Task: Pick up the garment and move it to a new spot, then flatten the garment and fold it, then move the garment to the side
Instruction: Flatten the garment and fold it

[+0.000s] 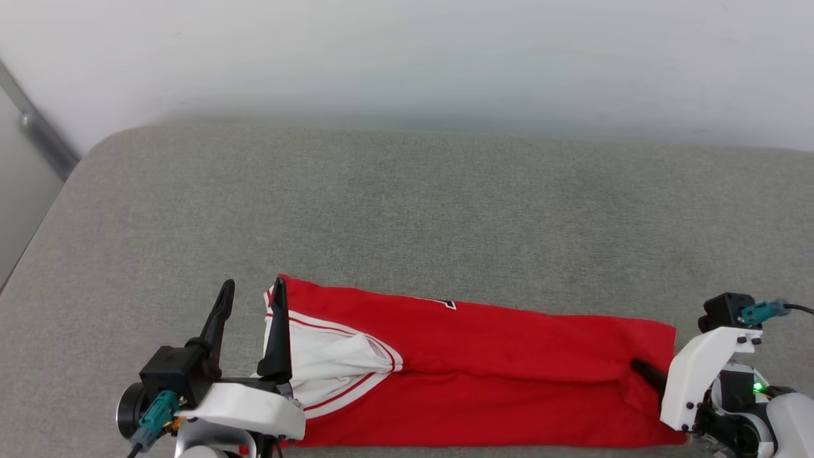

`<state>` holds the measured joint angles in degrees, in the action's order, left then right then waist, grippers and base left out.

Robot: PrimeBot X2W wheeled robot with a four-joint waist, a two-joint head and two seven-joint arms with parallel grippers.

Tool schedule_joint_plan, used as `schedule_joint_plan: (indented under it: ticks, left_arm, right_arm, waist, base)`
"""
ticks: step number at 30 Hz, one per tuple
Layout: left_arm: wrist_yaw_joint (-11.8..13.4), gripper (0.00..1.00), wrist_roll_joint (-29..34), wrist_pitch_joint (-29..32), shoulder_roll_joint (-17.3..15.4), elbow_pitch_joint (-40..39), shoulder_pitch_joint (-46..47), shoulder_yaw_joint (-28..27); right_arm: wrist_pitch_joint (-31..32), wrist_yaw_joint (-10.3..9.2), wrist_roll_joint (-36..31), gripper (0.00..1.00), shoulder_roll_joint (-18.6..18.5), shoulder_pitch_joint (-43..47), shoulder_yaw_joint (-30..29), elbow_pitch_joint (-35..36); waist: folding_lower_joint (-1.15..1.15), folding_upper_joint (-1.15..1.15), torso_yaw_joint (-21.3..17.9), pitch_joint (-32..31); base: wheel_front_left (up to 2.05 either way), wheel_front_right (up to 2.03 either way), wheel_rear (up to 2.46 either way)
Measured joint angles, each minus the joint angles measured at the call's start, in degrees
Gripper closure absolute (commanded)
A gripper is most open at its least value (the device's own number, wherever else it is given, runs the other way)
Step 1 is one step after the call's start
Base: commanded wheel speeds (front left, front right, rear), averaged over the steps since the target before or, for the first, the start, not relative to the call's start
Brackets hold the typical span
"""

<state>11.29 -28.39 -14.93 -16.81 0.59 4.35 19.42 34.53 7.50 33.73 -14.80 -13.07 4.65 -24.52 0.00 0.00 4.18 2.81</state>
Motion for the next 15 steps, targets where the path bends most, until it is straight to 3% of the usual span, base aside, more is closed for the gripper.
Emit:
schedule_joint_plan:
  ticks: [5,10,15]
  left_arm:
    - [-0.4,0.0,0.23,-0.07,0.43,0.52,-1.41,-0.52]
    - [-0.9,0.0,0.44,-0.08,0.59,1.05,-1.81,-0.43]
    - [-1.15,0.0,0.44,-0.13,0.79,1.51,-2.16,-0.56]
  right_arm:
    - [-0.68,0.01,-0.32,1.0,-2.01,0.31,-3.38,0.13]
    - [-1.04,0.0,-1.62,1.0,-3.22,1.87,-12.38,0.16]
    - [2.1,-0.01,-1.93,1.0,-0.59,3.82,-22.71,2.1]
  waist:
    - [0.0,0.0,-2.15,-1.4]
    - [0.0,0.0,-3.98,-2.26]
    - [0.0,0.0,-5.24,-2.82]
  base:
    - [0.0,0.0,0.0]
    - [0.0,0.0,0.0]
    - [0.0,0.0,0.0]
